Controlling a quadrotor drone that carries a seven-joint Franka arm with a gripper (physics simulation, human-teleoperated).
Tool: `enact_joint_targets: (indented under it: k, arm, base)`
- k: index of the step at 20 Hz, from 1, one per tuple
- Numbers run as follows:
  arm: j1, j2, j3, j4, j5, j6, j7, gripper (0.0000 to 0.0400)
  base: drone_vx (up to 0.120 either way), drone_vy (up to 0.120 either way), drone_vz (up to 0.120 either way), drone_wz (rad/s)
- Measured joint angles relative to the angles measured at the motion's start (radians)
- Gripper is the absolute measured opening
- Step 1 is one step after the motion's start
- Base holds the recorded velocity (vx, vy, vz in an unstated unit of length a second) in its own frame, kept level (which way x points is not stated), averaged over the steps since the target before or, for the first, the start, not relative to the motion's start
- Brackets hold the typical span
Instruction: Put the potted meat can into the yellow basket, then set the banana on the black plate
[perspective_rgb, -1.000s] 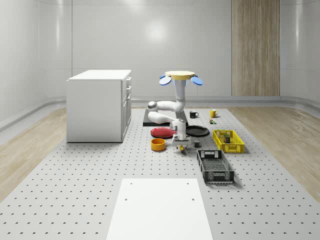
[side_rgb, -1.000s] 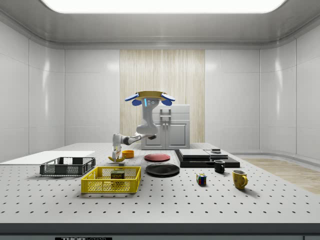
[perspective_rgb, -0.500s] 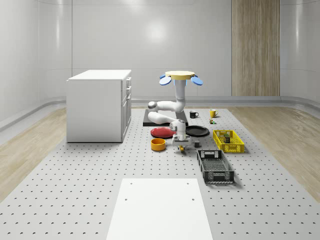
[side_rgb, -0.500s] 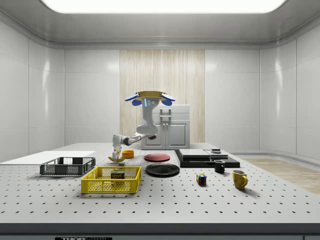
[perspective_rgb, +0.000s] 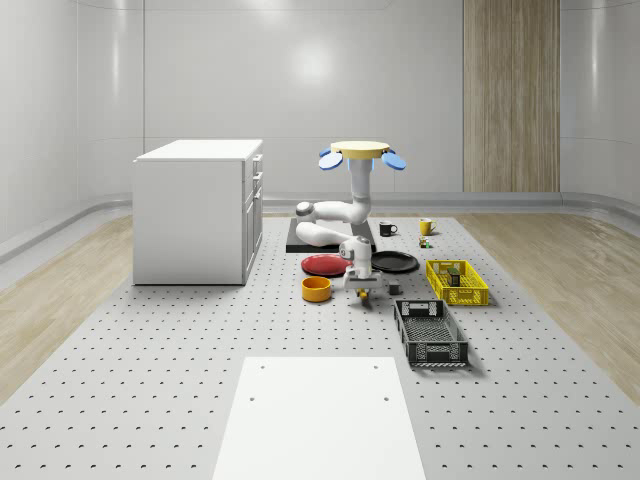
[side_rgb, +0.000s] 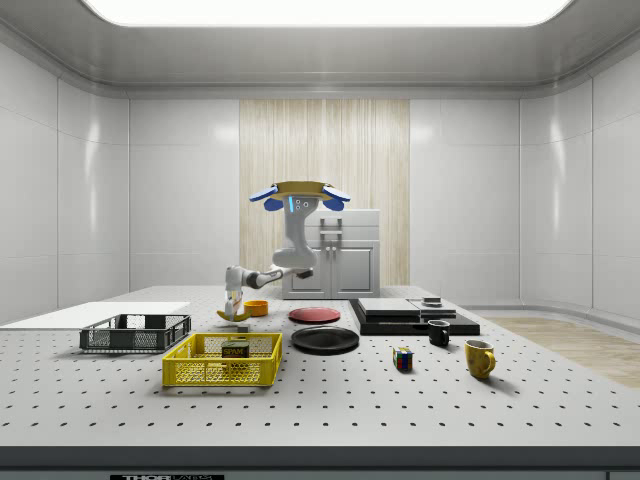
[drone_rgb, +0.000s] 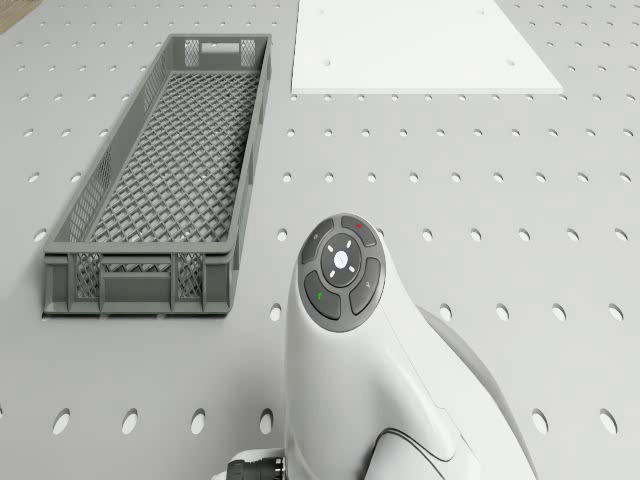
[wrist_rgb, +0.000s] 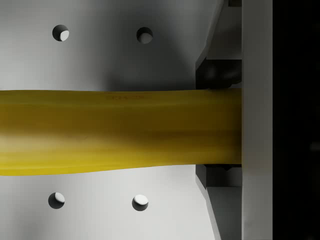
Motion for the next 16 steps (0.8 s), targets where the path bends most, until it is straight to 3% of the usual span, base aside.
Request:
enact_joint_targets:
  k: [10, 12, 16]
  arm:
    - [0.011, 0.003, 0.049, -0.019, 0.041, -0.029, -0.008, 0.0193]
    - [0.012, 0.004, 0.051, -0.020, 0.043, -0.031, -0.009, 0.0193]
    - [0.013, 0.005, 0.054, -0.021, 0.045, -0.033, -0.010, 0.0193]
  base:
    - [0.000, 0.000, 0.120, 0.000]
    - [0.000, 0.080, 0.120, 0.000]
    - [-0.120, 0.120, 0.100, 0.000]
